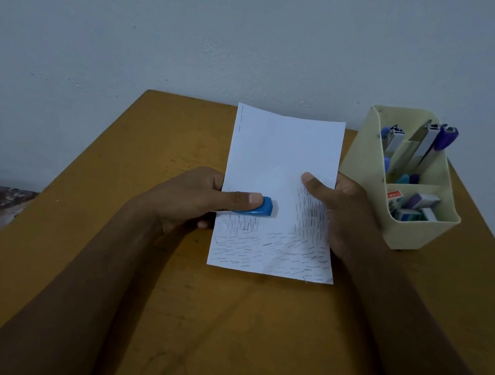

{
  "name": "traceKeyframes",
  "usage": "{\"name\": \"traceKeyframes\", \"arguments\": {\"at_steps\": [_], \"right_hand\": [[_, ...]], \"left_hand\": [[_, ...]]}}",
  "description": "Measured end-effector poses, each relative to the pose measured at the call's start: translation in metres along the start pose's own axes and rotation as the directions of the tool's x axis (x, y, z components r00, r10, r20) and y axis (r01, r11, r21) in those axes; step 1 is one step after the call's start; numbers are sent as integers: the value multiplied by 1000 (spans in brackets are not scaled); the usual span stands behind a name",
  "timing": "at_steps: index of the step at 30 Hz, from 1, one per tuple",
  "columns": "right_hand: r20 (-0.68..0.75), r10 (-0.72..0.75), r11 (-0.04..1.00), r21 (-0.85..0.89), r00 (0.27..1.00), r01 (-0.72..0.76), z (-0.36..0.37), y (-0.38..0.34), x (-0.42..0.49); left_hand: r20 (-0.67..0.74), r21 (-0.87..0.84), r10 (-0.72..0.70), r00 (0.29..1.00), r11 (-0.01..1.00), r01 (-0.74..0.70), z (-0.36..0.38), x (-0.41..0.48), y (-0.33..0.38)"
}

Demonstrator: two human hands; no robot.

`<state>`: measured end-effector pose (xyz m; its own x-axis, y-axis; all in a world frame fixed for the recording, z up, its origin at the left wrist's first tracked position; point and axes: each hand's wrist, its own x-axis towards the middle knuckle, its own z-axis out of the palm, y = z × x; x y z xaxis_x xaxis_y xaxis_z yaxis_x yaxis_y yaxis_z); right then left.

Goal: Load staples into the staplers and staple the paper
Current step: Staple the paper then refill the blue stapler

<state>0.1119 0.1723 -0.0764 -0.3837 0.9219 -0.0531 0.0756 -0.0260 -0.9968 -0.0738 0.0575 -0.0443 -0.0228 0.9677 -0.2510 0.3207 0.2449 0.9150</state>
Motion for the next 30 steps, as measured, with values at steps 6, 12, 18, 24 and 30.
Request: {"name": "traceKeyframes", "arguments": {"at_steps": [6,12,18,24,30], "right_hand": [[-12,14,1000,1,1000,-14,1,-3,-2],[-7,7,1000,14,1000,-7,1,-3,-3],[-10,1,999,36,1000,0,2,-4,-4],[-8,-13,999,43,1000,14,2,-3,-4],[9,-16,997,70,1000,15,1,-4,-4]], "left_hand": [[-21,14,-3,1000,1000,3,2,1,-1],[-36,29,-4,999,1000,5,4,2,-1],[-89,79,37,995,996,-30,9,3,1],[-147,123,91,985,990,-73,11,4,-1],[-136,60,62,989,997,-54,10,5,0]]}}
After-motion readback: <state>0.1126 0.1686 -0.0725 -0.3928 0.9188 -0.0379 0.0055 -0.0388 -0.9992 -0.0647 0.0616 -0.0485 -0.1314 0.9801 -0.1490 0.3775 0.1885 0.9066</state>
